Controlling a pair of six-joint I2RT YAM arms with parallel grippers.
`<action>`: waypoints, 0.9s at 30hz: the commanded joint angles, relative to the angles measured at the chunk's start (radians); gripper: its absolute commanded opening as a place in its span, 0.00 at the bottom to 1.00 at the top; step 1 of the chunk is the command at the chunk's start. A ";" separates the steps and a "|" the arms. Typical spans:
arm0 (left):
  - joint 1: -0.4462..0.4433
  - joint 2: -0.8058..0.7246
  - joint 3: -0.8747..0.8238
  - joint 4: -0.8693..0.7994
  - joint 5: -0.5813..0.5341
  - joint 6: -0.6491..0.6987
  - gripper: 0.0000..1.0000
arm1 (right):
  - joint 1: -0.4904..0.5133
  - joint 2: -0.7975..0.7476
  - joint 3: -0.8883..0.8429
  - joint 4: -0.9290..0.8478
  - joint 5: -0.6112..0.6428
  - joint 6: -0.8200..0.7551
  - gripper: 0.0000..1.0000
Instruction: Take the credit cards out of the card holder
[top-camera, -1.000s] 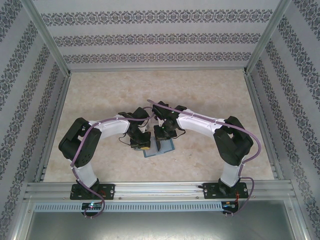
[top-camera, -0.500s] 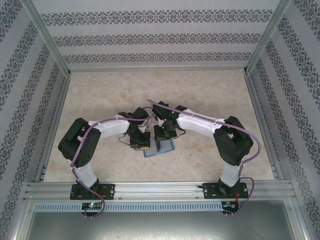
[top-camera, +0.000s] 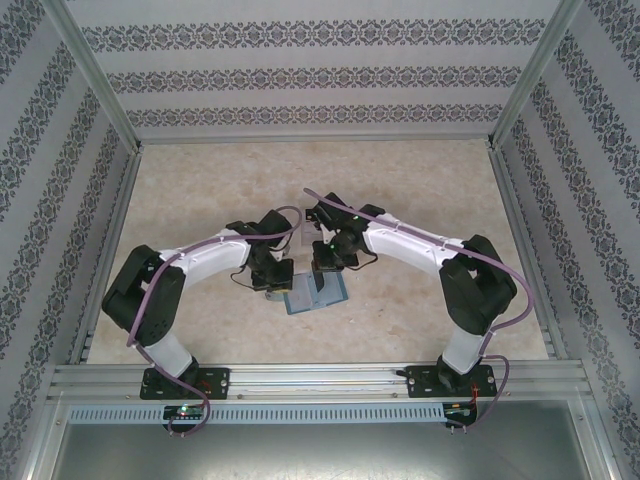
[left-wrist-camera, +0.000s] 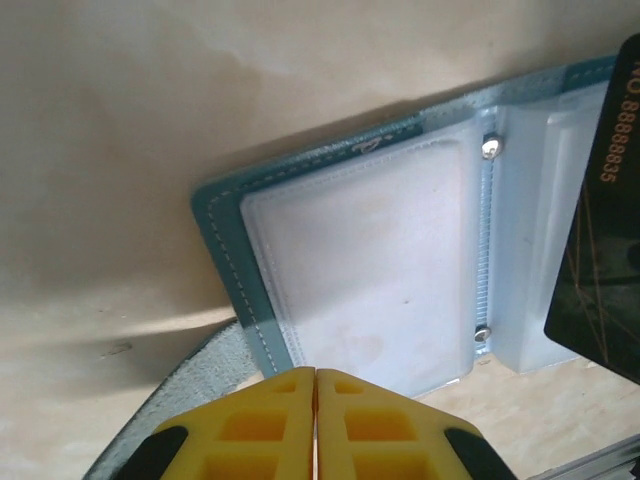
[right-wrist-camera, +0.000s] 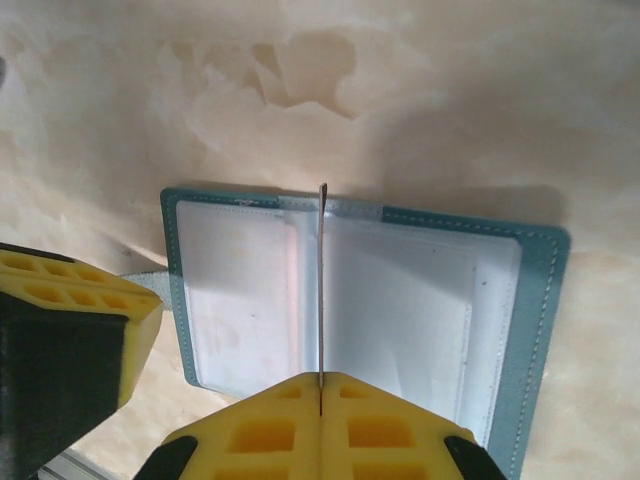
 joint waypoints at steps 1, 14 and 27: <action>0.032 -0.045 -0.007 -0.037 -0.032 0.009 0.09 | -0.013 -0.032 0.040 -0.004 0.013 -0.098 0.00; 0.078 -0.067 -0.060 0.004 -0.010 0.010 0.09 | -0.032 0.030 0.207 -0.175 0.007 -0.755 0.00; 0.109 -0.119 -0.132 0.047 -0.011 0.007 0.09 | -0.061 0.233 0.559 -0.476 0.167 -1.337 0.00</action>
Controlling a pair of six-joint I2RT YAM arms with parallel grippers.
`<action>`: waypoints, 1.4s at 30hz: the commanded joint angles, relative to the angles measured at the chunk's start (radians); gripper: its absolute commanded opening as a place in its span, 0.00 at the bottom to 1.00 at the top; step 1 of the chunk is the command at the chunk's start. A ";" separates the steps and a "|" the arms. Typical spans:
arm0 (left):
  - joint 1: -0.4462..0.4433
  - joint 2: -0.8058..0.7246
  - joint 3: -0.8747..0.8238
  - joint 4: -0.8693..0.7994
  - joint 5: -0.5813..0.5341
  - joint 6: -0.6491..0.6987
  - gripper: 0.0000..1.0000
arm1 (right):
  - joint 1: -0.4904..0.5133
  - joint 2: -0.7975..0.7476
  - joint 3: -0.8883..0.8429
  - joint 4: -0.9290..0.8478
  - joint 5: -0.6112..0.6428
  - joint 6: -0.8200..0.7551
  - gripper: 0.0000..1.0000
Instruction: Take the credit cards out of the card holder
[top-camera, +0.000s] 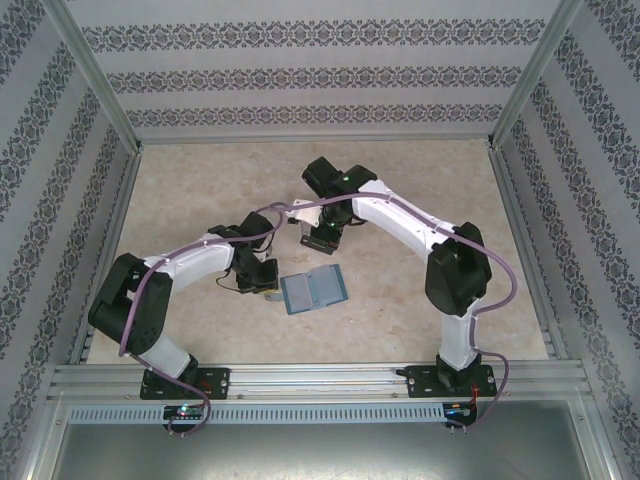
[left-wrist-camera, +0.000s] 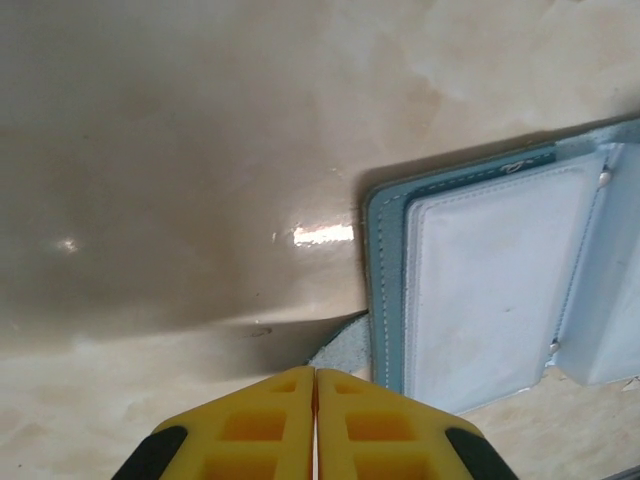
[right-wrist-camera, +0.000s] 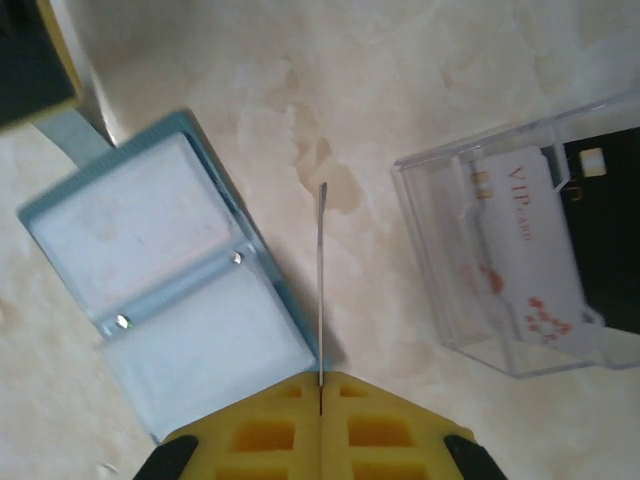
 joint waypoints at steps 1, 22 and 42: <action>0.020 -0.039 -0.020 0.020 -0.005 0.008 0.10 | -0.023 0.053 0.104 -0.125 0.074 -0.198 0.00; 0.086 -0.054 -0.041 0.006 -0.001 0.012 0.10 | -0.084 0.413 0.694 -0.328 0.141 -0.442 0.00; 0.097 -0.023 -0.016 -0.004 0.005 0.029 0.10 | -0.105 0.512 0.717 -0.291 0.138 -0.440 0.12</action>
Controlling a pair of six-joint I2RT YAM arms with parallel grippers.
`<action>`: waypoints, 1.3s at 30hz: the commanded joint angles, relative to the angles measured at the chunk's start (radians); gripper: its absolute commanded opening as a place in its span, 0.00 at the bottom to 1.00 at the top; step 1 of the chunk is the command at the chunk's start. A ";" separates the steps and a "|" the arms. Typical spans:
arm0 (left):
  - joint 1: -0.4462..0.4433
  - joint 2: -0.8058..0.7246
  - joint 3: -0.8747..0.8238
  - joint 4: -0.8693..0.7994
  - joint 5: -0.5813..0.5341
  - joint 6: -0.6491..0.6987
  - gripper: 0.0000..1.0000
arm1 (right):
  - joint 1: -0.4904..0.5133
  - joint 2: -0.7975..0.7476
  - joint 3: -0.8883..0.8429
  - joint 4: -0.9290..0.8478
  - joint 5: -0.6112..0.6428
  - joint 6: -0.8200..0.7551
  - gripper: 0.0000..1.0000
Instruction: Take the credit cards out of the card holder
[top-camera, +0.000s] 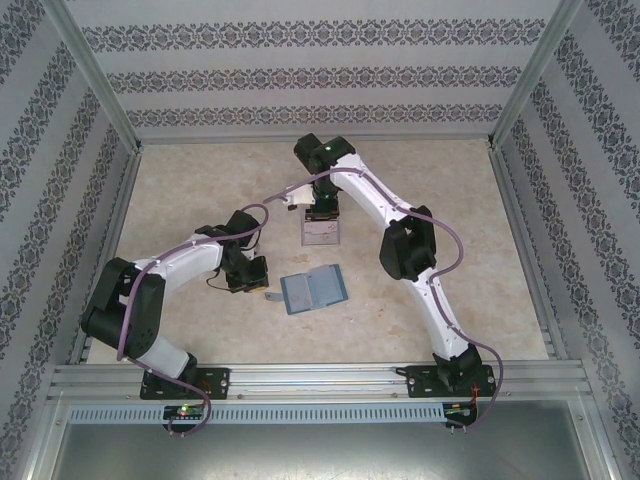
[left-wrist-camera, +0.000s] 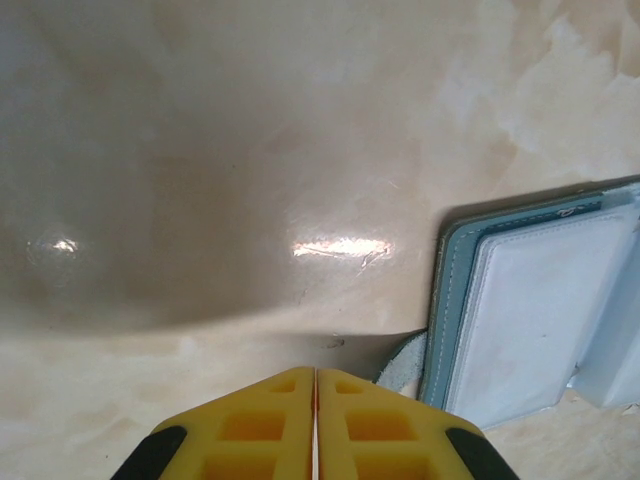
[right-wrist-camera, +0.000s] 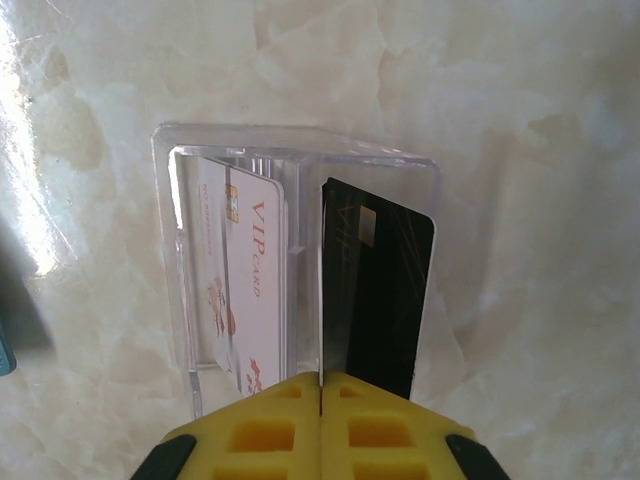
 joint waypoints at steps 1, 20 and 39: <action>0.011 0.004 0.016 -0.006 0.000 0.020 0.10 | -0.015 0.002 0.030 0.010 0.017 0.002 0.17; 0.037 -0.100 0.027 -0.005 -0.193 0.075 0.29 | -0.054 -0.317 -0.374 0.405 0.157 0.228 0.56; 0.204 -0.136 0.036 0.142 -0.592 0.253 1.00 | -0.239 -0.865 -1.346 1.089 0.309 0.773 0.98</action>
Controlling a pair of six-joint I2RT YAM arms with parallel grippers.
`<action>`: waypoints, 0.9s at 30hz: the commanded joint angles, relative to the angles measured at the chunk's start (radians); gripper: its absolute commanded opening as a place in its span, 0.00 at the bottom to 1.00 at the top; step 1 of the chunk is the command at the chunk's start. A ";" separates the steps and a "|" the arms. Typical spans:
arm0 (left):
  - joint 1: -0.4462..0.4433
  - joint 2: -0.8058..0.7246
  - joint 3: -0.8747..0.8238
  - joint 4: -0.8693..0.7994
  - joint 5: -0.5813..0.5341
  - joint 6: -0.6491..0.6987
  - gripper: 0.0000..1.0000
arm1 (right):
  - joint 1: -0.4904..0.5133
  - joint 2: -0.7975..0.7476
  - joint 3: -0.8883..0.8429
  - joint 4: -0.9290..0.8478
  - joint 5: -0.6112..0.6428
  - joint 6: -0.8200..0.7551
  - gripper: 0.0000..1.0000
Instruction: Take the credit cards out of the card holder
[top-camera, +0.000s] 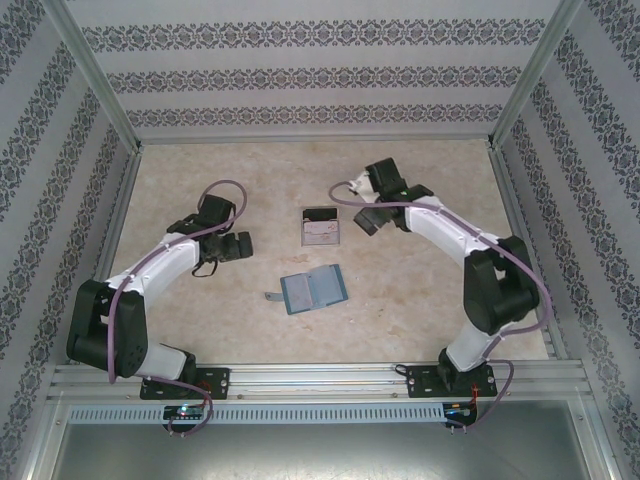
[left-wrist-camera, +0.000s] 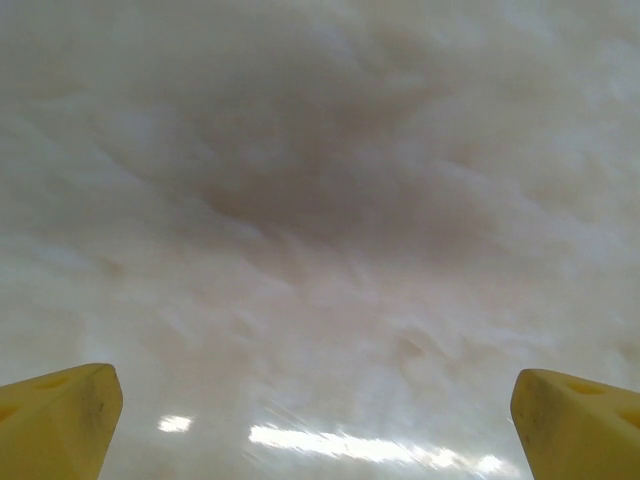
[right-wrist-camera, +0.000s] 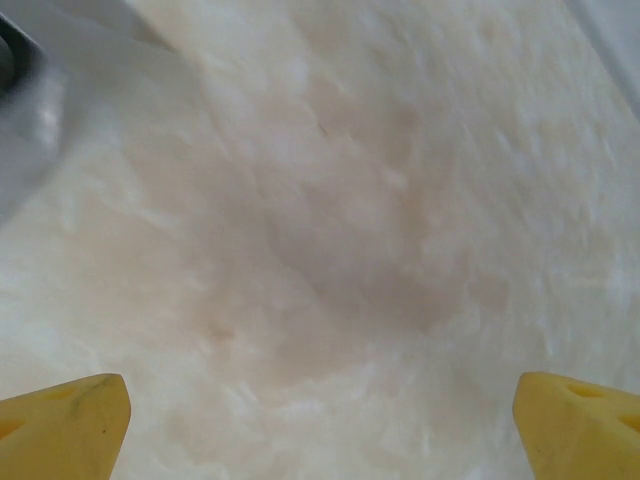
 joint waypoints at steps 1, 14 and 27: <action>0.051 -0.008 0.009 0.064 -0.169 0.077 0.99 | -0.056 -0.089 -0.130 0.200 0.061 0.197 0.98; 0.174 -0.089 -0.293 0.639 -0.265 0.296 0.99 | -0.204 -0.216 -0.578 0.744 0.062 0.438 0.98; 0.259 0.037 -0.453 1.241 0.030 0.363 1.00 | -0.343 -0.255 -0.781 1.140 -0.041 0.457 0.98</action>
